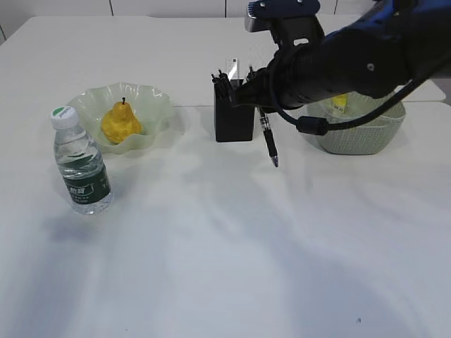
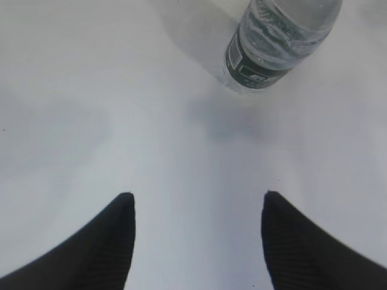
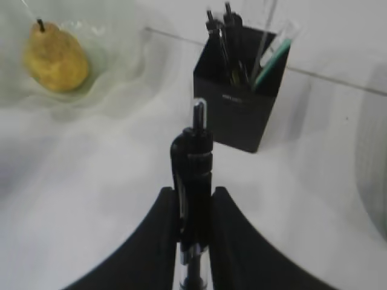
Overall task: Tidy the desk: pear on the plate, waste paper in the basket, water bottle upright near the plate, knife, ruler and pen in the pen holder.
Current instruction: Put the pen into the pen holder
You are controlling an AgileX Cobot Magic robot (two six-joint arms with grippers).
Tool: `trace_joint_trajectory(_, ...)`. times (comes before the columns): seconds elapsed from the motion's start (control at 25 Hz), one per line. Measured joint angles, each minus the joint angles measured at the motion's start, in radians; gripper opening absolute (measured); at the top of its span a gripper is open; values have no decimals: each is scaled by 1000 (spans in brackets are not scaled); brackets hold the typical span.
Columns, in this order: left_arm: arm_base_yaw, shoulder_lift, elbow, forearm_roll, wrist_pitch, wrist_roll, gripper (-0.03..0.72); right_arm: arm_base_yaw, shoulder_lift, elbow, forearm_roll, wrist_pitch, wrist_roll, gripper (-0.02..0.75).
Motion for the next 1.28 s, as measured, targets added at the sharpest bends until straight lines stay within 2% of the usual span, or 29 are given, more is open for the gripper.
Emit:
trace_joint_trajectory(0.32,0,0,0,0,0,0,465,-59,104,-69,-15,-212,0,97)
trace_joint_trajectory(0.64,0,0,0,0,0,0,465,-104,206,-193,-20,-358,0,96)
trace_joint_trajectory(0.88,0,0,0,0,0,0,465,-123,287,-214,-26,-653,-16,96)
trace_joint_trajectory(0.96,0,0,0,0,0,0,465,-127,310,-216,-26,-708,-52,96)
trace_joint_trajectory(1.28,0,0,0,0,0,0,465,-142,375,-317,-32,-747,-136,96)
